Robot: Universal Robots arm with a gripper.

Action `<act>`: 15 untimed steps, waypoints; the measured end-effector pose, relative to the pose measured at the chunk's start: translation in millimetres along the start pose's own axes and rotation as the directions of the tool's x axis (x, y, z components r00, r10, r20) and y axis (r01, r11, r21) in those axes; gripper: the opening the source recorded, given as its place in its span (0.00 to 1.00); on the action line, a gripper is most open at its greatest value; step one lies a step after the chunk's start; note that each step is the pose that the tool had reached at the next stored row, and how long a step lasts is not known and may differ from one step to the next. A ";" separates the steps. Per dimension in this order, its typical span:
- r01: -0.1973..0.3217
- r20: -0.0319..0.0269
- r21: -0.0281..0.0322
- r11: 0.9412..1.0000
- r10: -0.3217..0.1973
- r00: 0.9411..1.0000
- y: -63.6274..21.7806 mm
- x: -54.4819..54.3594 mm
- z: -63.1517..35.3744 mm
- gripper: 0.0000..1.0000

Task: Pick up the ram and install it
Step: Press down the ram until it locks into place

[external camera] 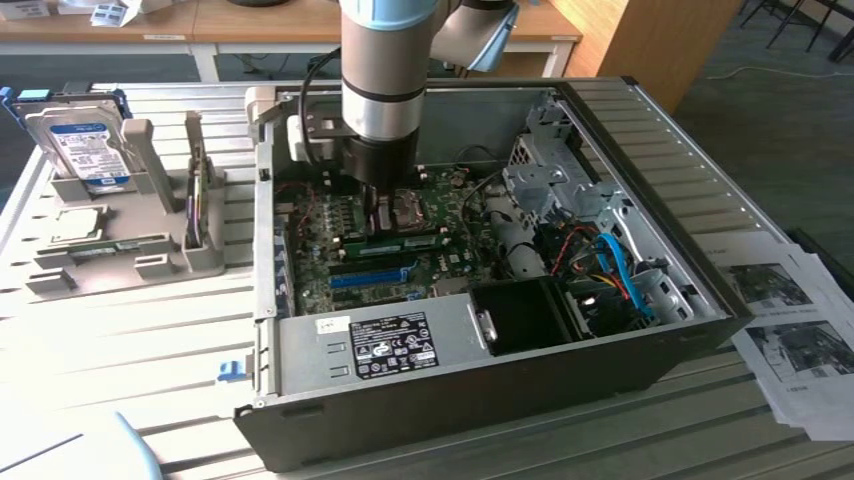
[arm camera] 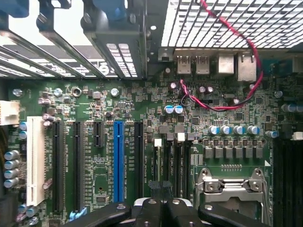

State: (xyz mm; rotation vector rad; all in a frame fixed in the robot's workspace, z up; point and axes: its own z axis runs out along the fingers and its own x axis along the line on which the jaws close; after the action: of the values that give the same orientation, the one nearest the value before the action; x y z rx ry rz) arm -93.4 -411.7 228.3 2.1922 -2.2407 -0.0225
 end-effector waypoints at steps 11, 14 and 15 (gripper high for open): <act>0.000 0.000 0.000 1.000 0.000 1.000 -0.4 -0.2 -29.3 0.09; 0.000 0.000 0.000 1.000 0.000 1.000 -0.5 -0.2 -38.5 0.09; 0.000 0.000 0.000 1.000 0.000 1.000 -0.6 -0.3 -41.2 0.09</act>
State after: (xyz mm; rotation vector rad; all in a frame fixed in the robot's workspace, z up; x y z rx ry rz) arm -92.1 -411.7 269.6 2.1921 -2.2410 -0.0228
